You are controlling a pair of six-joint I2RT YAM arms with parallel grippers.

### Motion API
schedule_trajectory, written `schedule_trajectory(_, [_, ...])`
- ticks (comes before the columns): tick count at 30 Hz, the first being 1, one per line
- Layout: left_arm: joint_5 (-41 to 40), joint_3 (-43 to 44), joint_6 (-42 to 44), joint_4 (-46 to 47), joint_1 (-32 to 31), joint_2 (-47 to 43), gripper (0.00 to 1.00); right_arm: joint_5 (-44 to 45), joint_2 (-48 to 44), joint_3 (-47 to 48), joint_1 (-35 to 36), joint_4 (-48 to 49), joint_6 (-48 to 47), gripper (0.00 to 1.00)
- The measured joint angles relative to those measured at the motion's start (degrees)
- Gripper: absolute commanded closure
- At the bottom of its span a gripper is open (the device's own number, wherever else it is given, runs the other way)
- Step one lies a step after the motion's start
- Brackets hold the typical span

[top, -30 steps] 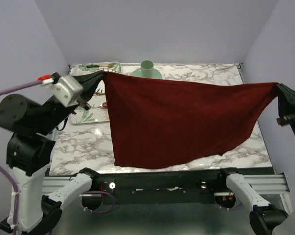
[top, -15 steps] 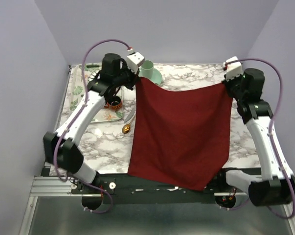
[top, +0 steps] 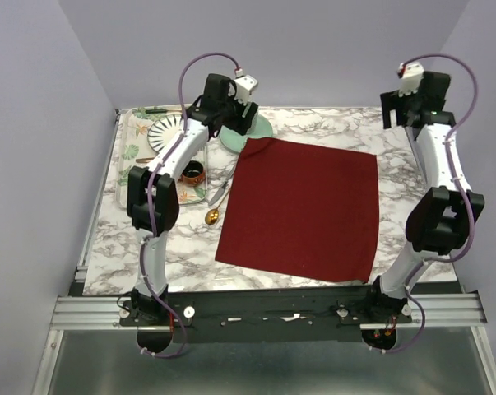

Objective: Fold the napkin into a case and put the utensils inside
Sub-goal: Flatten out the crumpled napkin at the center of the board.

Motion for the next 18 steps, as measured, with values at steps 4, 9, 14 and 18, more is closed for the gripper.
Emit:
schedule_trajectory(4, [0.96,-9.05,1.44,-1.05,1.86,-7.58,0.16,-6.54,-4.70,1.99,-3.63,-8.52,-0.52,0.02])
schedule_trajectory(9, [6.99,-24.22,6.64,-5.99,3.13,-22.49,0.21,-14.78,-13.55,-4.85,-3.85,-21.24,-5.05,0.07])
schedule_trajectory(14, [13.38,-36.02,12.07,-11.78,1.27,-32.22,0.25,-20.87,-19.54,-20.31,-3.39,-34.40,-13.07,0.11])
schedule_trajectory(18, [14.56,-46.16,14.80,-14.56,-2.86,-34.99,0.29,-21.03,-19.58,-31.08,-3.41,-39.39,-17.03,0.18])
